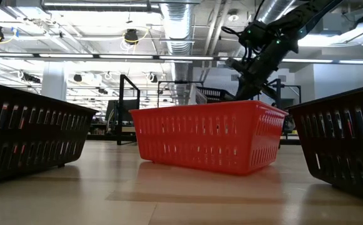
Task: Stack baskets on shelf by color
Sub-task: Put the top center black bin on the shelf
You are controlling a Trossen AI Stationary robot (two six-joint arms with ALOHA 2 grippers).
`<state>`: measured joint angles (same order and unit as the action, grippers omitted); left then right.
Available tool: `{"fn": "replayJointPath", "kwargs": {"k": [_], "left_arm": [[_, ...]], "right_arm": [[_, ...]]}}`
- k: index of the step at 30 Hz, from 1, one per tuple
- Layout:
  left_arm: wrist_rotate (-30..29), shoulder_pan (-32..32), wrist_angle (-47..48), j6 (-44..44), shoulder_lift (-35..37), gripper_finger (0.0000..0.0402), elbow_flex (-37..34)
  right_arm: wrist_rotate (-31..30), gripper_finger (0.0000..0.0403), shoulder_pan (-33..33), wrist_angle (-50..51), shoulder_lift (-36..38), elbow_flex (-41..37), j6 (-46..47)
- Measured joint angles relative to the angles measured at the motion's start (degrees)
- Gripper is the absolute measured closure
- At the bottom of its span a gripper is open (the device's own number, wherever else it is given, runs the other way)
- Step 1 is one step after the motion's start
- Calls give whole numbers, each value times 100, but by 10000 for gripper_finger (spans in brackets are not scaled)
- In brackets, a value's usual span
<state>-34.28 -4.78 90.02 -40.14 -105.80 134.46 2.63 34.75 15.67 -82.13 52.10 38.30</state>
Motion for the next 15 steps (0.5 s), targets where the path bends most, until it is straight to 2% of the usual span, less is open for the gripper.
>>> {"fn": "replayJointPath", "kwargs": {"k": [8,15], "left_arm": [[2,0,0,2,0,269,1],[2,0,0,2,0,269,1]], "right_arm": [[-453,400,41,506,0,0,-28],[-620,400,67,797,0,11,-36]]}}
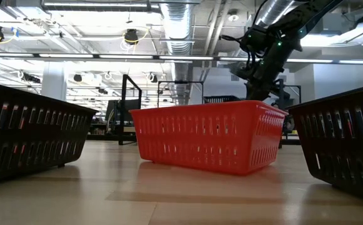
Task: Stack baskets on shelf by color
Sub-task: Put the top center black bin on the shelf
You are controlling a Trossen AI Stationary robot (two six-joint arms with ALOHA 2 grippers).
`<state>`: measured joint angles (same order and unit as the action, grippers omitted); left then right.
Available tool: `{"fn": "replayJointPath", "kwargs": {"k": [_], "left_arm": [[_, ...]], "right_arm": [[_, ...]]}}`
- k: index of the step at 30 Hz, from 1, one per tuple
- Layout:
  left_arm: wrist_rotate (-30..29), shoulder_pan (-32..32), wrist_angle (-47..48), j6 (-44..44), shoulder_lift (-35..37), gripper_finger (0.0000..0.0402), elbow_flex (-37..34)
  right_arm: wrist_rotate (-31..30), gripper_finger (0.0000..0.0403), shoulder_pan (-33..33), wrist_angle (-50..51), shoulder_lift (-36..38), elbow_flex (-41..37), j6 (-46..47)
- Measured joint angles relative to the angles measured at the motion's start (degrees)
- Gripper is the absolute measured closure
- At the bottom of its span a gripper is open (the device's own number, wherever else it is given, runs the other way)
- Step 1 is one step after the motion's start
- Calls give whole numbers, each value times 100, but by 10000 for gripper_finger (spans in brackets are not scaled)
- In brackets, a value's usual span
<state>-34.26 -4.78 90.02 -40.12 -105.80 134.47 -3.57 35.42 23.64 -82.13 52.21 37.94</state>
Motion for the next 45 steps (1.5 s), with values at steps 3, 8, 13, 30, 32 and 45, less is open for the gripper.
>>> {"fn": "replayJointPath", "kwargs": {"k": [3,8,13,30,32,45], "left_arm": [[0,0,0,-2,0,269,1],[0,0,0,-4,0,269,1],[0,0,0,-7,0,269,0],[2,0,0,-13,0,269,0],[2,0,0,-13,0,269,-1],[2,0,0,-15,0,269,1]], "right_arm": [[-52,400,4,93,0,-7,1],[34,394,4,128,0,-7,-32],[78,354,-35,128,0,-9,-178],[59,327,-130,-320,-2,323,-340],[123,326,-173,-385,9,368,-355],[371,326,-166,-408,-2,378,-504]]}}
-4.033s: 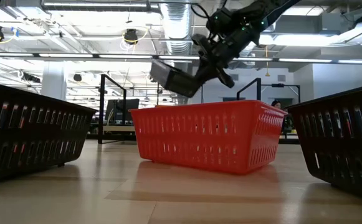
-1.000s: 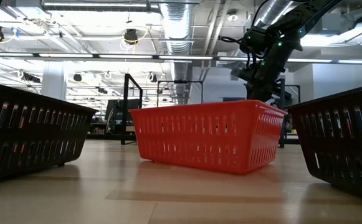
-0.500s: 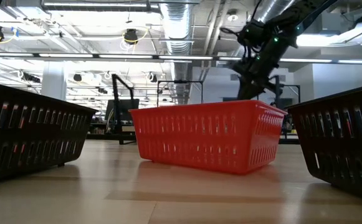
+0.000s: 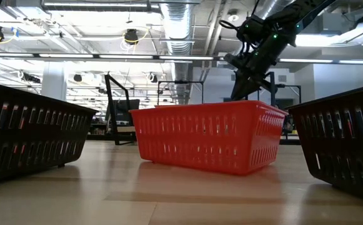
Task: Stack baskets on shelf by color
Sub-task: Put the top center black bin on the shelf
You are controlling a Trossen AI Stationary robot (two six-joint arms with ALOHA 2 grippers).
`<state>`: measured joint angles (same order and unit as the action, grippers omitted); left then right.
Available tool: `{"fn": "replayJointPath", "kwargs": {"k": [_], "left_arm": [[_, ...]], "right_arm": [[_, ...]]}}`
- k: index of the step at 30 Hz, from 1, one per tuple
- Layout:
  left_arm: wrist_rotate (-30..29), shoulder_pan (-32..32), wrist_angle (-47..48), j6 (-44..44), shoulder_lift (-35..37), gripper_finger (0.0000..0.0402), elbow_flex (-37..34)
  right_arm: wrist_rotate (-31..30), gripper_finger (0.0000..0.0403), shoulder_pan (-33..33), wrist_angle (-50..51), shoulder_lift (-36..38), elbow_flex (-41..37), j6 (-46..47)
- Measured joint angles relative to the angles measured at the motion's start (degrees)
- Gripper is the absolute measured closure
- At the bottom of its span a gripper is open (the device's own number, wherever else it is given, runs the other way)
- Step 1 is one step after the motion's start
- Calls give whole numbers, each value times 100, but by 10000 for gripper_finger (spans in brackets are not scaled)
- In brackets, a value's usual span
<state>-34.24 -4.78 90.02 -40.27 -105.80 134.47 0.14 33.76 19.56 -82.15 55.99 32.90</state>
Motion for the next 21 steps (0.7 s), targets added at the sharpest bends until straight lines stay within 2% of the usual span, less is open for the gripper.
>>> {"fn": "replayJointPath", "kwargs": {"k": [11,17,21], "left_arm": [[0,0,0,-91,0,269,-1],[0,-2,0,-92,0,269,-2],[0,-1,0,-114,0,269,-1]], "right_arm": [[212,326,-41,-182,-590,15,-75],[1021,326,57,-657,-724,17,-209],[1181,326,79,-742,-720,13,-253]]}}
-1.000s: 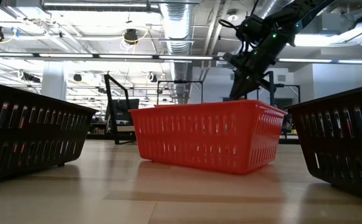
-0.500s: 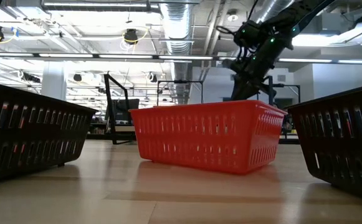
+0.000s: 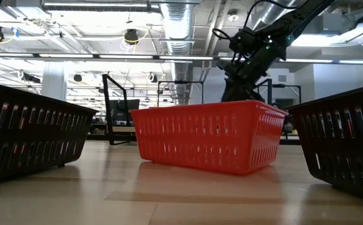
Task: Stack baskets on shelf by color
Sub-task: Put the top center black bin on the shelf
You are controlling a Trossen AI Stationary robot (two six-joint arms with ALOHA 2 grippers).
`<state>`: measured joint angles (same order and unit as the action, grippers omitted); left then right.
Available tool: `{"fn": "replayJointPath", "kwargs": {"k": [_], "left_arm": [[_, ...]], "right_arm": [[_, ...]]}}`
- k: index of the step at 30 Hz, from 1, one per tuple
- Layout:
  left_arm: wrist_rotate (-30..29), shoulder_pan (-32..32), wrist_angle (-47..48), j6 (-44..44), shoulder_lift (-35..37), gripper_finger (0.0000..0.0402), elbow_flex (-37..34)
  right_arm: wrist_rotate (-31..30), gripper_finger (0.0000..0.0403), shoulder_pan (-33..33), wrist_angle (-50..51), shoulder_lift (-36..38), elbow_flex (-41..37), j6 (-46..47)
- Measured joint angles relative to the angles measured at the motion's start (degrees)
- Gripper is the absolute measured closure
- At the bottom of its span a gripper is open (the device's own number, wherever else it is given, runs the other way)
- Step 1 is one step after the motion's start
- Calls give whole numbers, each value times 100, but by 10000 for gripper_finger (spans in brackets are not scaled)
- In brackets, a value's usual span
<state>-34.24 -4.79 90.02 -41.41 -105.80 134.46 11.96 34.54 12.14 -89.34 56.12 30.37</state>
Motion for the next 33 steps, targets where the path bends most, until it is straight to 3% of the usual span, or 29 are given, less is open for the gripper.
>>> {"fn": "replayJointPath", "kwargs": {"k": [4,20,23,26,29,33], "left_arm": [[0,1,0,-2,0,269,1],[-2,-1,0,0,0,269,1],[-2,-1,0,0,0,269,1],[-2,0,0,0,0,269,0],[-2,-1,0,0,0,269,1],[73,1,0,-7,0,269,-1]], "right_arm": [[591,326,0,-248,4,-2,-70],[1988,327,-426,-1259,7,123,-74],[2123,345,-617,-1275,9,354,-500],[2128,389,-789,-1227,9,641,-937],[2127,393,-871,-736,9,1126,-1356],[1475,399,-858,1320,7,2128,-2490]]}}
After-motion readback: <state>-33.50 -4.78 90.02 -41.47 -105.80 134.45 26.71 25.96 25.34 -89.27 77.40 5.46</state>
